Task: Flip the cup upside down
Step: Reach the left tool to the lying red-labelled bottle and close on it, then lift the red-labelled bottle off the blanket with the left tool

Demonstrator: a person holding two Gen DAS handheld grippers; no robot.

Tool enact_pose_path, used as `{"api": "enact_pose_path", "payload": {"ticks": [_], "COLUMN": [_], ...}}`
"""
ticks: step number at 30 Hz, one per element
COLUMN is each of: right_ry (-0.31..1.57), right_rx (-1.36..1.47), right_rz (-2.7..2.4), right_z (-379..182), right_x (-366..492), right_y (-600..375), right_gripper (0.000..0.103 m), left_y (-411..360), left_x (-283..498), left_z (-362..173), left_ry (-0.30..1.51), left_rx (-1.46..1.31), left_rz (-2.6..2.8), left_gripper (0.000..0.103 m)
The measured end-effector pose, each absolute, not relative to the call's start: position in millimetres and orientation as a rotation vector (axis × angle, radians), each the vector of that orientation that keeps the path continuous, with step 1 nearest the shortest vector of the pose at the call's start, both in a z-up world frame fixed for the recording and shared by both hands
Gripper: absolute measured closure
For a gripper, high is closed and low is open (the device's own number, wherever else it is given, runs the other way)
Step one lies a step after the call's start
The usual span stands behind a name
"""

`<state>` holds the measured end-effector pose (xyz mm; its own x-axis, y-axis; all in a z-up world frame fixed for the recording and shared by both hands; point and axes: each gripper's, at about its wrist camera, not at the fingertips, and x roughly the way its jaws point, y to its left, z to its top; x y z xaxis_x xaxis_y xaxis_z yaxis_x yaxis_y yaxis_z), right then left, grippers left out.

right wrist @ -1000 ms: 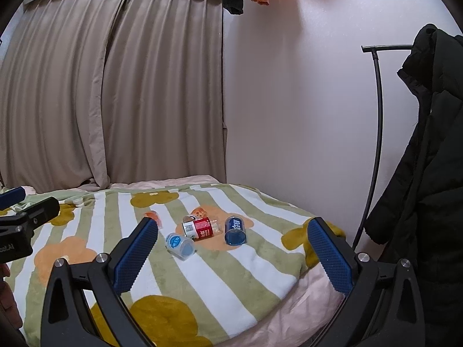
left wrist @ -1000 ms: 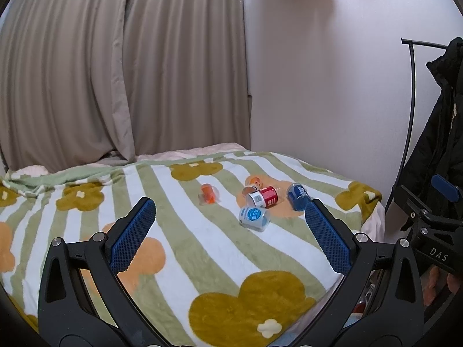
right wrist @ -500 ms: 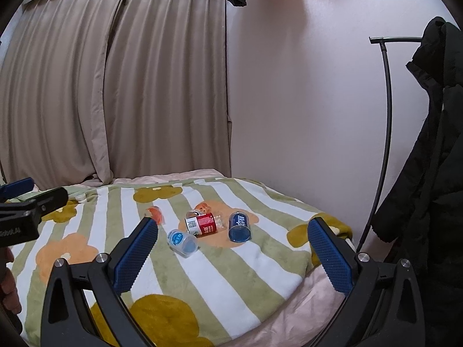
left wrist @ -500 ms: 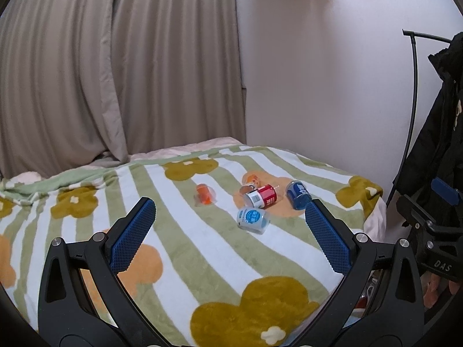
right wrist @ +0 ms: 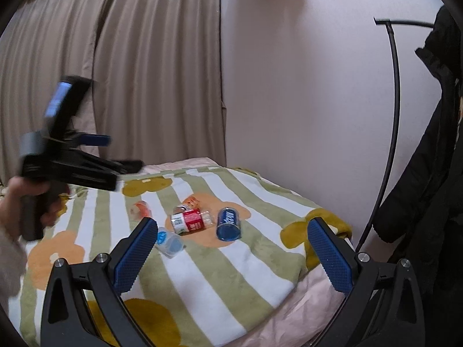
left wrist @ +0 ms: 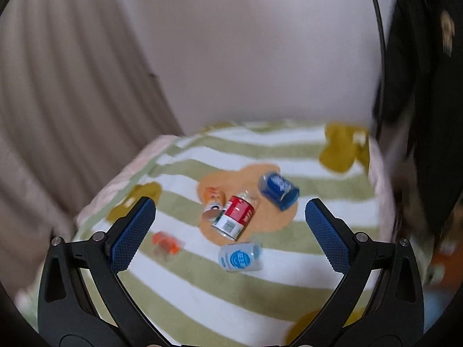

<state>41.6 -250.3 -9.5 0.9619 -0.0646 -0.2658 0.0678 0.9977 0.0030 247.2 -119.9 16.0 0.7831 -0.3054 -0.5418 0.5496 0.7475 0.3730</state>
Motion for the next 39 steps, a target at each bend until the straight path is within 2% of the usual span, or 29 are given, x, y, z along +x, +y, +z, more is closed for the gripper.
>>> {"api": "enact_pose_path", "payload": {"ticks": [9, 15, 19, 22, 25, 27, 34, 39], "right_ry": [0.358, 0.413, 0.435, 0.454, 0.464, 0.466, 0.458, 0.438], "right_rx": [0.034, 0.077, 0.109, 0.123, 0.126, 0.127, 0.130, 0.131], "right_rz": [-0.068, -0.062, -0.053, -0.049, -0.048, -0.050, -0.049, -0.040], "right_z": [-49.8, -79.6, -92.5, -101.3, -106.0, -107.4, -102.7, -94.2], "right_x": [95.4, 129.0, 138.0, 144.0, 147.0, 147.9, 146.8, 141.7], "right_y": [-269.2, -279.7, -283.4, -286.2, -287.0, -288.3, -288.2, -285.8], "right_gripper": [0.000, 0.000, 0.000, 0.000, 0.000, 0.000, 0.000, 0.000], "left_y": [-177.8, -184.2, -188.8, -193.0, -195.4, -196.5, -194.3, -192.4], "left_x": [389.2, 431.9, 442.8, 447.9, 451.5, 451.5, 452.0, 440.0], "left_z": [-108.5, -160.3, -175.0, -184.2, -193.0, -196.9, -185.8, -156.9], "left_ry": [0.809, 0.916, 0.942, 0.949, 0.965, 0.964, 0.962, 0.917], "left_rx": [0.865, 0.966, 0.992, 1.016, 1.029, 1.044, 1.003, 0.956], "left_rz": [-0.539, -0.528, -0.548, -0.552, -0.553, -0.540, -0.542, -0.503], "left_gripper": [0.000, 0.012, 0.022, 0.025, 0.040, 0.043, 0.044, 0.044]}}
